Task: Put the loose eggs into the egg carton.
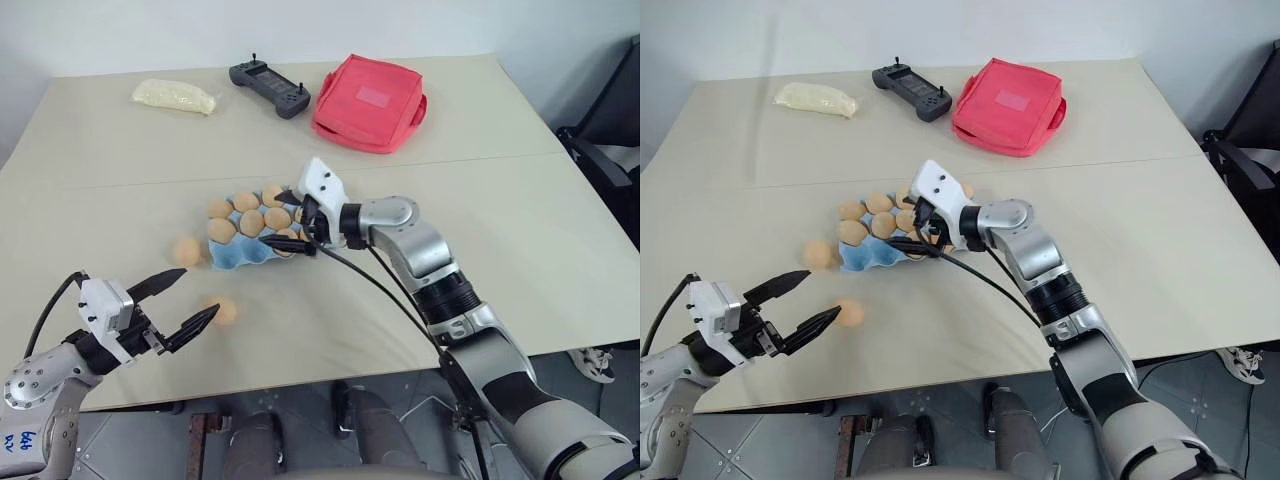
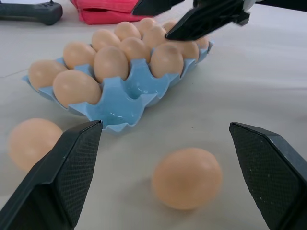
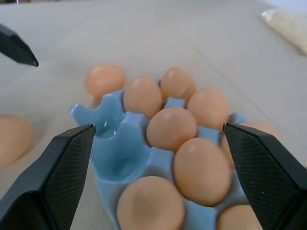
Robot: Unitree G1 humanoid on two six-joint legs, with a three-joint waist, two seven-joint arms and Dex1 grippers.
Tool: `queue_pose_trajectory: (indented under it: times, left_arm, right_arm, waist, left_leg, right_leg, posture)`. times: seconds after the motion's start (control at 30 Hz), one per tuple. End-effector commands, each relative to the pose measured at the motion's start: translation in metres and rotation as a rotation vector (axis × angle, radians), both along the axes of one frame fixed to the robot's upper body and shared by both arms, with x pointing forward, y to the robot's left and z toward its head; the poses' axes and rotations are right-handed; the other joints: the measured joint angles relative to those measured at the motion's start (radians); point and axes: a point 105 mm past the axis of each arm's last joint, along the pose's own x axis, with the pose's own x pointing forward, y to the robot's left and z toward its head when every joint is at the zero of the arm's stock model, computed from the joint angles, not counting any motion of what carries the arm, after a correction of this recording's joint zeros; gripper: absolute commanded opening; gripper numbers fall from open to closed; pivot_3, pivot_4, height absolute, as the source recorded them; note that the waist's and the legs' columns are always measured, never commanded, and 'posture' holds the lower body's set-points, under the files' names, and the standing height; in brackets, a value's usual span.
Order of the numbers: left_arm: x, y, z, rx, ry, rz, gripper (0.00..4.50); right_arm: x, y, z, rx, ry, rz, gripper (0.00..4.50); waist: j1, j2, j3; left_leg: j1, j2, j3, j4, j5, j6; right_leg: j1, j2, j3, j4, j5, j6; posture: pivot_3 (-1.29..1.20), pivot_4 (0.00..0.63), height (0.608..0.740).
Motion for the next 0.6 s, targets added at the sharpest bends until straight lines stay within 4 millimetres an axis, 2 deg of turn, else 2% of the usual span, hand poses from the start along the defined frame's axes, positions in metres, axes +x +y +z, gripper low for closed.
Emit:
queue_pose_trajectory:
  times: [0.03, 0.23, 0.43, 0.6]
  left_arm:
    - [0.002, 0.001, 0.019, 0.013, -0.095, 0.040, 4.50]
    - [0.001, 0.002, 0.032, 0.005, -0.149, 0.113, 4.50]
    - [-0.010, 0.018, 0.026, 0.004, -0.143, 0.228, 4.50]
    - [-0.022, 0.029, 0.019, -0.005, -0.111, 0.320, 4.50]
  right_arm:
    - [-0.005, -0.018, 0.029, 0.057, -0.080, 0.009, 4.46]
    - [-0.023, -0.069, 0.029, 0.068, -0.112, 0.077, 4.46]
    - [-0.035, -0.121, 0.009, 0.024, -0.043, 0.155, 4.46]
    - [-0.039, -0.148, -0.013, -0.035, 0.036, 0.180, 4.46]
  waist:
    - [0.001, 0.000, 0.000]
    - [0.005, 0.000, 0.000]
    - [0.000, 0.000, 0.000]
    - [0.002, 0.000, 0.000]
  left_leg:
    - [0.000, 0.000, 0.000, 0.000, 0.000, 0.000]
    - [0.000, 0.000, 0.000, -0.001, -0.001, 0.000]
    - [0.002, 0.000, 0.000, -0.001, -0.001, 0.000]
    - [0.006, 0.001, 0.000, -0.001, -0.001, 0.000]
  right_leg:
    - [0.000, 0.000, 0.000, 0.000, 0.000, 0.000]
    - [0.001, 0.000, 0.000, -0.002, 0.000, 0.000]
    - [0.001, 0.002, 0.000, -0.003, 0.000, 0.001]
    - [0.005, 0.004, 0.000, -0.006, 0.000, 0.000]
  posture:
    - [0.00, 0.150, 0.740]
    - [0.00, 0.150, 0.740]
    - [0.00, 0.150, 0.740]
    - [0.00, 0.150, 0.740]
